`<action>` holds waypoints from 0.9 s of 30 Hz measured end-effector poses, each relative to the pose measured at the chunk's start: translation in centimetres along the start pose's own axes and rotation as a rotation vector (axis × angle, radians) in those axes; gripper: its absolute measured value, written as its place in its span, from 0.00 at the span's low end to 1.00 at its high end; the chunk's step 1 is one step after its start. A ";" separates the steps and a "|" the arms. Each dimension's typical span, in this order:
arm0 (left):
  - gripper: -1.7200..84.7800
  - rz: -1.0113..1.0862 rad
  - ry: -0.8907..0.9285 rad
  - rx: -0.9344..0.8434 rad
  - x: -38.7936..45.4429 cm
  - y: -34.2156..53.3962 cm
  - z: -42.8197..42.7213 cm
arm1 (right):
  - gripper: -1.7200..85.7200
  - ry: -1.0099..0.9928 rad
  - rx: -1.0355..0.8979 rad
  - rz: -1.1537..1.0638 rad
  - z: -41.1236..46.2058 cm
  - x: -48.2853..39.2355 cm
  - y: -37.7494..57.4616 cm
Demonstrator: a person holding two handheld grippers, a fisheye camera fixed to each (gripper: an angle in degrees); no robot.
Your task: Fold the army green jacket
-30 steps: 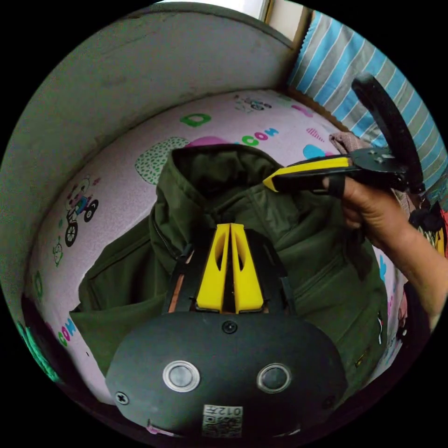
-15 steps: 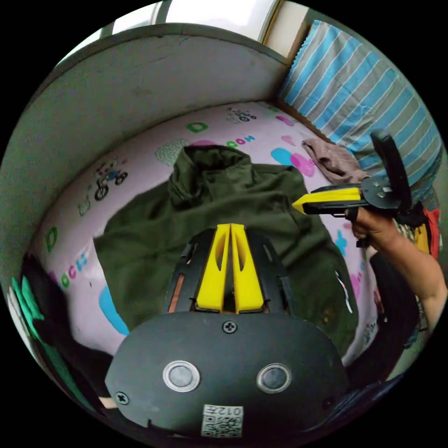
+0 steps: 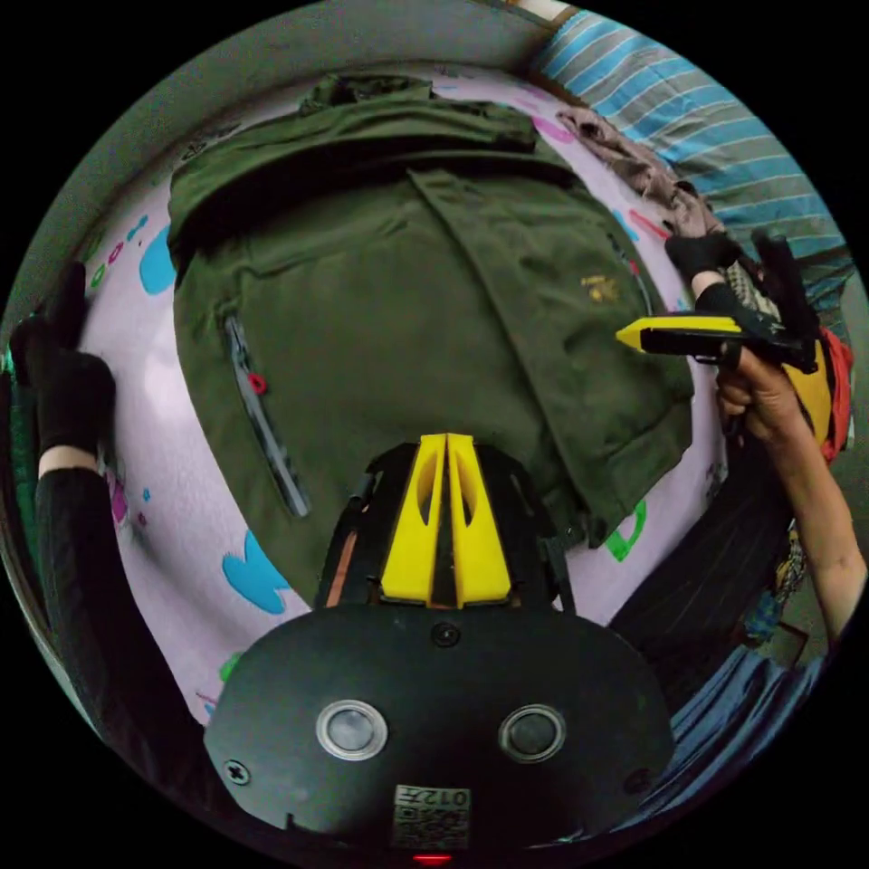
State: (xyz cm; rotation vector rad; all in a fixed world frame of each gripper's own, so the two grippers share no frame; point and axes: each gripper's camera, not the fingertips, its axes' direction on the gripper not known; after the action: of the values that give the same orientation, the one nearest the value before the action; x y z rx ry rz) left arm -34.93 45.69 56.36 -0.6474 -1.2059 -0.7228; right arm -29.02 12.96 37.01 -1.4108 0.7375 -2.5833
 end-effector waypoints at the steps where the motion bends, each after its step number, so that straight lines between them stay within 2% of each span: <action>1: 0.03 0.002 -0.012 -0.019 0.2 0.3 0.5 | 0.01 0.037 -0.025 -0.010 1.0 -0.5 0.0; 9: 0.02 0.097 -0.171 -0.053 2.0 4.6 1.4 | 0.01 0.236 -0.232 -0.128 3.3 -3.1 -1.8; 13: 0.02 0.088 -0.143 -0.079 1.5 5.8 2.4 | 0.01 0.217 -0.318 -0.153 5.0 -3.6 -3.0; 16: 0.02 0.033 -0.105 -0.021 0.6 6.7 2.8 | 0.01 0.255 -0.361 -0.173 5.5 -4.1 -4.1; 21: 0.02 0.044 -0.107 -0.002 0.3 7.5 2.8 | 0.01 0.248 -0.301 -0.099 5.3 -3.7 -4.3; 24: 0.03 0.019 -0.039 0.016 -0.1 7.8 1.3 | 0.01 0.188 -0.270 -0.063 4.9 -2.6 -4.1; 27: 0.03 0.091 -0.031 0.081 1.7 7.8 -0.9 | 0.02 0.146 -0.206 -0.020 3.5 -2.5 -4.4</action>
State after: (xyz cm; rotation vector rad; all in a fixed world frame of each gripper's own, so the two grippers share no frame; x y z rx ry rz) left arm -27.98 49.56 57.30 -0.6437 -1.2198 -0.5868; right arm -24.21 16.31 38.70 -1.2937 1.0426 -2.7146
